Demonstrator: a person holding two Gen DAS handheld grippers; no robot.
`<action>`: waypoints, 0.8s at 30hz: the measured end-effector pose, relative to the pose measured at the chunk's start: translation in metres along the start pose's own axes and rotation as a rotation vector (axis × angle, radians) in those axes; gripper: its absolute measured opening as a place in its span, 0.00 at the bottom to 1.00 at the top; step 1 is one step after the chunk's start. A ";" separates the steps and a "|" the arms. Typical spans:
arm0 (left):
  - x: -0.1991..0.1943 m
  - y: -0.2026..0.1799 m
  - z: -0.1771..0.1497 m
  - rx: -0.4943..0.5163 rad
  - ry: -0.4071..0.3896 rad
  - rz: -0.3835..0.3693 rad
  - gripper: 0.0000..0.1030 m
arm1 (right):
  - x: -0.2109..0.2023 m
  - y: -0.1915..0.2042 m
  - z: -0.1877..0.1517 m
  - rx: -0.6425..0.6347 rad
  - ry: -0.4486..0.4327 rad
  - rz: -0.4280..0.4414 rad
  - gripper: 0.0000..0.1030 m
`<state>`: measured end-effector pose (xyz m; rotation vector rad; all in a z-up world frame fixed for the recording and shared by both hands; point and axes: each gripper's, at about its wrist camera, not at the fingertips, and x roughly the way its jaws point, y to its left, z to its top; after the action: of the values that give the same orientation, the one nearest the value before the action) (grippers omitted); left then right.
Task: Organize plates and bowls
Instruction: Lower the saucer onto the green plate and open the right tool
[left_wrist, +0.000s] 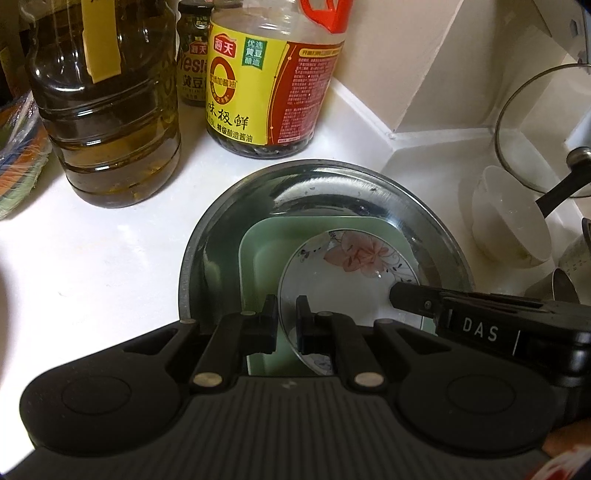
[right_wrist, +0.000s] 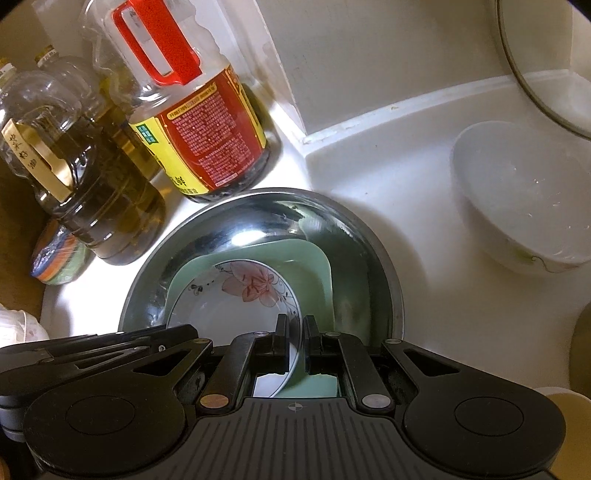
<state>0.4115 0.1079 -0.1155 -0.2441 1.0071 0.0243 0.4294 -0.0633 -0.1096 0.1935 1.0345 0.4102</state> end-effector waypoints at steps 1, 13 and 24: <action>0.001 0.000 0.000 -0.001 0.002 0.001 0.08 | 0.001 0.000 0.000 0.000 0.001 -0.001 0.07; 0.004 0.000 0.002 0.000 0.004 -0.006 0.12 | 0.004 0.001 0.002 0.000 -0.003 -0.016 0.07; -0.013 0.002 0.001 0.000 -0.037 -0.001 0.30 | -0.012 0.007 0.001 -0.034 -0.064 -0.009 0.44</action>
<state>0.4054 0.1109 -0.1047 -0.2431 0.9705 0.0279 0.4233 -0.0619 -0.0970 0.1710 0.9644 0.4107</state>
